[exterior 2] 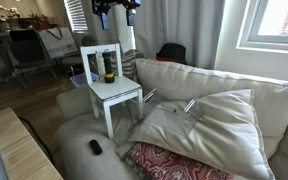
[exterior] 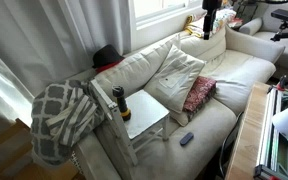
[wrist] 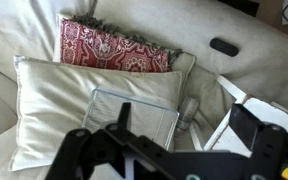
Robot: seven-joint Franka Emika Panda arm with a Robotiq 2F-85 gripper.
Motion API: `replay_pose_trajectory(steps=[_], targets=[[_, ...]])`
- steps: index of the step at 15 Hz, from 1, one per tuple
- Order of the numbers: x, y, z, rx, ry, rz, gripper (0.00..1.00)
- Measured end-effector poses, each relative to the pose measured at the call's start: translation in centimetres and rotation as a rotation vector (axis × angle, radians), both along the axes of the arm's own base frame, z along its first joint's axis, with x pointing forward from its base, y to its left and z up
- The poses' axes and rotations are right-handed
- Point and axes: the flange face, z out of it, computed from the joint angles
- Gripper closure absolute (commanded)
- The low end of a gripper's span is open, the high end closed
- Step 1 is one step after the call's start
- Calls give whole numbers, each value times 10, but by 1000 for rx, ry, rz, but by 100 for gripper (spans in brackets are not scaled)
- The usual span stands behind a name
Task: Put the chair, then place the torch in it
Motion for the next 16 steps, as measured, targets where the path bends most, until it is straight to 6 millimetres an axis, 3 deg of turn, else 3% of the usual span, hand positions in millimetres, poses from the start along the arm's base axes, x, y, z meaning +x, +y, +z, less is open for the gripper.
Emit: replay_pose_trajectory(steps=[9, 12, 16], targets=[[0, 1, -1, 12, 1, 0, 0], [13, 32, -27, 101, 50, 102, 0], [55, 83, -82, 121, 93, 232, 0]])
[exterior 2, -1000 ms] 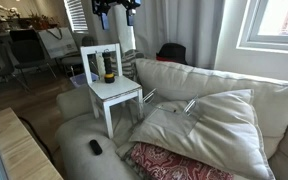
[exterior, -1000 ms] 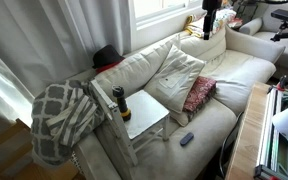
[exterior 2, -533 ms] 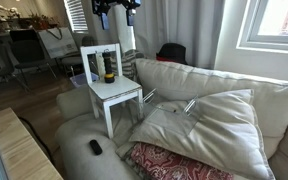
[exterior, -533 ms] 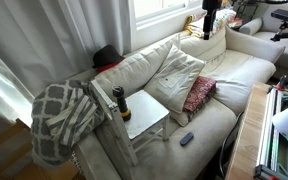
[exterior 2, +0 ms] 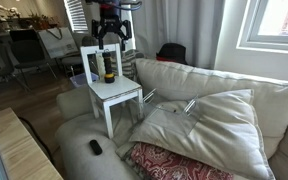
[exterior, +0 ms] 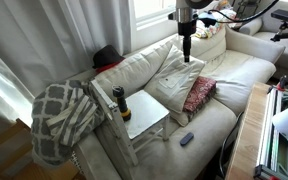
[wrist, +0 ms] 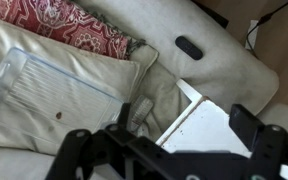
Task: Put the chair, then place the torch in it
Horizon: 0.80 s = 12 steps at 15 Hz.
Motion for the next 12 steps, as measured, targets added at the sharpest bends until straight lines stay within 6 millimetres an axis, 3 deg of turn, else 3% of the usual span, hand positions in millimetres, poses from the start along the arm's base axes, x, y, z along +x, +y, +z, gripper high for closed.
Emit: replay_pose_trajectory(steps=[2, 6, 12], targets=[[24, 7, -26, -9, -15, 25, 0], [59, -6, -69, -32, -57, 31, 0], [79, -20, -134, -7, -100, 35, 0]])
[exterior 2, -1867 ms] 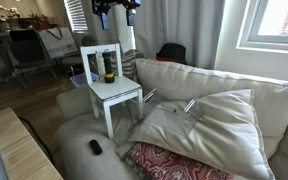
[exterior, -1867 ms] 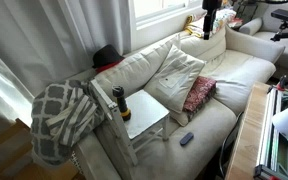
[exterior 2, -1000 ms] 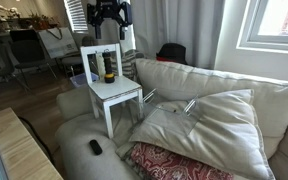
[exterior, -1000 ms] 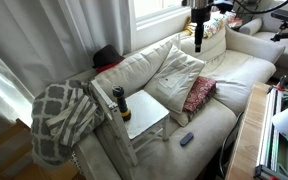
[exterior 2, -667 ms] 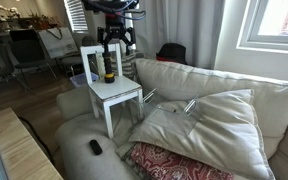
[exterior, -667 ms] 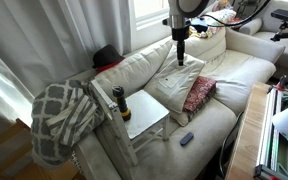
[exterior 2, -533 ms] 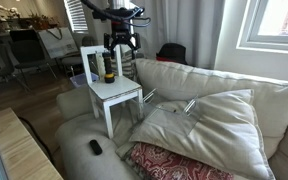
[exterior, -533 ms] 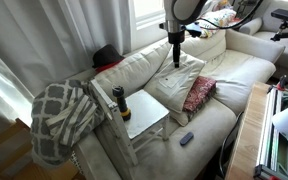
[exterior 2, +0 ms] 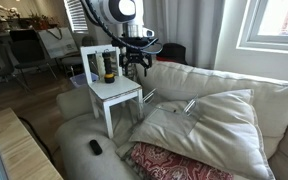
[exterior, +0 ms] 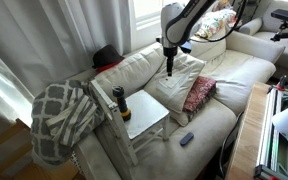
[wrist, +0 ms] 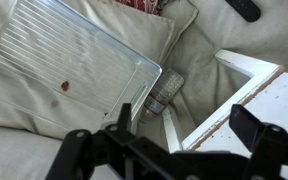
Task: Put the chair, then place the torch in it
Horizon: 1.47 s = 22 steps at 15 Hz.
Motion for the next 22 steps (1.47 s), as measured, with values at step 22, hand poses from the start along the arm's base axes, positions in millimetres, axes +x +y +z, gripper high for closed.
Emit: replay_pose_trajectory(steps=[22], targets=[[13, -12, -82, 4, -155, -136, 0]])
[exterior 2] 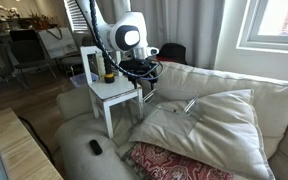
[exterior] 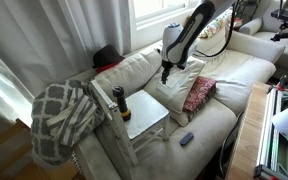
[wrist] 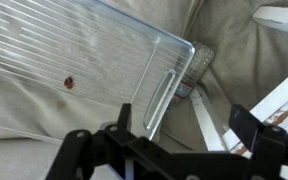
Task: Put the chair, then place the torch in it
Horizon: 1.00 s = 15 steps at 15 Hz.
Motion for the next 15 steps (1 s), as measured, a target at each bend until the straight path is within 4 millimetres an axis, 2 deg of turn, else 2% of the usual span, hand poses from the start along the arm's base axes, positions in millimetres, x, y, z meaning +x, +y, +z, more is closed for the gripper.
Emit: replay_pose_trajectory(steps=[7, 12, 13, 14, 15], targets=[[6, -3, -53, 2, -17, -28, 0], [16, -8, -75, -1, -26, -64, 0], [18, -11, -77, -4, -27, -70, 3], [20, -13, -80, -7, -29, -78, 15], [21, -15, -82, -10, -31, -87, 20]])
